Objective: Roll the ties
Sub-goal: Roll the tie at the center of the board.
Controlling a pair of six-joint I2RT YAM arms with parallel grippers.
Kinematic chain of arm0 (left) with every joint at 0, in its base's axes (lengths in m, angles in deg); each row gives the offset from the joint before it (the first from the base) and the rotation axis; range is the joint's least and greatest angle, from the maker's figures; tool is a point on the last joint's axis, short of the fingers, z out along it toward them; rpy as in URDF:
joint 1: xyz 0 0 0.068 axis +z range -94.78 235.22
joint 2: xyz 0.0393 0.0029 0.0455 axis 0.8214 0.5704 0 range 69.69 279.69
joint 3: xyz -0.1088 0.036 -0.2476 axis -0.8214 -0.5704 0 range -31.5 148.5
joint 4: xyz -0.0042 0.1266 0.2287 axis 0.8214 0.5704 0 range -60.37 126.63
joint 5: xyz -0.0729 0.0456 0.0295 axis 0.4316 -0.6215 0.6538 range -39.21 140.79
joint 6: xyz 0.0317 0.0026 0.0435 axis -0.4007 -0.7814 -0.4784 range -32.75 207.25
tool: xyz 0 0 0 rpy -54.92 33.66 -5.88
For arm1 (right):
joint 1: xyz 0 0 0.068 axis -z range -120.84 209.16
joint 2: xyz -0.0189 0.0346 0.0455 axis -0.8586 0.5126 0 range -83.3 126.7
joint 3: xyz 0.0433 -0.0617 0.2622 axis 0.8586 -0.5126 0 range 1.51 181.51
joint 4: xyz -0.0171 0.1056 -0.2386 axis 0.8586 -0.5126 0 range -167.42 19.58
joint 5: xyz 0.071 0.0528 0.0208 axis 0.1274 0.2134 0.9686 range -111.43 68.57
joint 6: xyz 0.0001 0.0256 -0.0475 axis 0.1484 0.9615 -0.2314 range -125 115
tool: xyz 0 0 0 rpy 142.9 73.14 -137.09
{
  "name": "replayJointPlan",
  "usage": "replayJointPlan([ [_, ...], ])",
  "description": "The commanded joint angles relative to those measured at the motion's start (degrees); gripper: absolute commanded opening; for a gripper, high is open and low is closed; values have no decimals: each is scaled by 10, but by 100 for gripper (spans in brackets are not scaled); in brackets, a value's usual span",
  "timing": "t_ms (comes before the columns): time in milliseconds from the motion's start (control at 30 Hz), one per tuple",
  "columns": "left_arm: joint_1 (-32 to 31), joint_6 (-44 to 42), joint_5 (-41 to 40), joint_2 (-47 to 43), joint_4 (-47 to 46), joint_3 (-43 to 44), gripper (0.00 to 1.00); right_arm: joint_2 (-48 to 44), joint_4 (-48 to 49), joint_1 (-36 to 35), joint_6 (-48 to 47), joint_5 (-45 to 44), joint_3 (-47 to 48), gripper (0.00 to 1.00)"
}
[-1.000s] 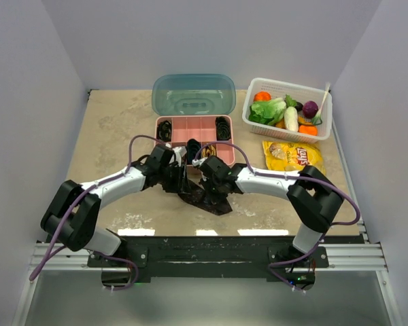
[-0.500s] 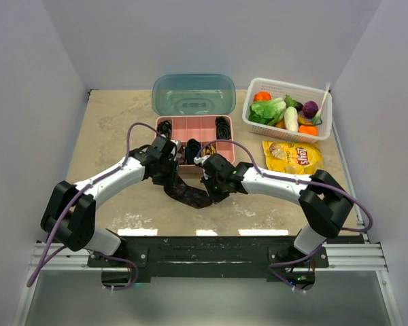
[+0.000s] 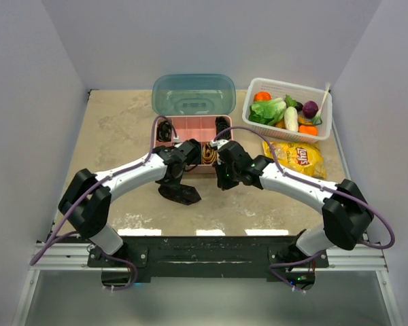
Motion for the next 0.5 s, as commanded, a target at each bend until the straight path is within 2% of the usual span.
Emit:
replayJointPlan([
  [0, -33, 61, -101, 36, 62, 45, 32, -36, 8, 19, 12, 3, -11, 0],
  [233, -105, 133, -159, 99, 116, 102, 30, -62, 13, 29, 23, 0, -30, 2],
  [467, -150, 158, -153, 166, 123, 153, 31, -68, 15, 34, 28, -3, -37, 3],
])
